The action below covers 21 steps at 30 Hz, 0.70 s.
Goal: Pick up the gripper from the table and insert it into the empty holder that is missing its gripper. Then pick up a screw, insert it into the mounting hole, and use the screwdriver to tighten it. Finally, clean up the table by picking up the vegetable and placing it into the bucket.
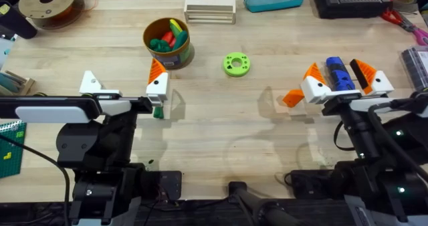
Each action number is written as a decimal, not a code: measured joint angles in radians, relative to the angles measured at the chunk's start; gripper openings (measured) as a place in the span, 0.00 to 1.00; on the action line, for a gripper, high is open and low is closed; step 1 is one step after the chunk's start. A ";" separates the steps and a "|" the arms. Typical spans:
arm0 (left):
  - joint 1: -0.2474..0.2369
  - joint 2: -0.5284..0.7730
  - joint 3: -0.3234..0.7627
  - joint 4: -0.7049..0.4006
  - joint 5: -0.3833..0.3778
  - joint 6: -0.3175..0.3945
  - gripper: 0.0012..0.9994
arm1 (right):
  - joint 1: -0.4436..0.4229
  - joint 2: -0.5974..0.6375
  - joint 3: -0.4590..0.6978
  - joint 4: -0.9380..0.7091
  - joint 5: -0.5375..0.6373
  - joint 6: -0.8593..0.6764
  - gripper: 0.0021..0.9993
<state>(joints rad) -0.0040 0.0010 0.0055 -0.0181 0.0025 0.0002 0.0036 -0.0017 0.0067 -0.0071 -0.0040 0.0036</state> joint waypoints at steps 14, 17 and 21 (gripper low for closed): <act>0.000 0.008 0.115 -0.189 0.009 -0.024 0.99 | 0.000 0.001 0.040 -0.084 0.001 0.000 0.99; 0.000 0.049 0.265 -0.313 0.009 -0.031 0.99 | 0.000 0.015 0.137 -0.262 -0.001 0.001 0.99; 0.000 0.178 0.528 -0.557 0.010 -0.035 0.99 | 0.000 0.080 0.329 -0.477 -0.001 0.004 0.99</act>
<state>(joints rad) -0.0036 0.1792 0.5332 -0.5755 0.0128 -0.0349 0.0036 0.0784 0.3360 -0.4838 -0.0055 0.0078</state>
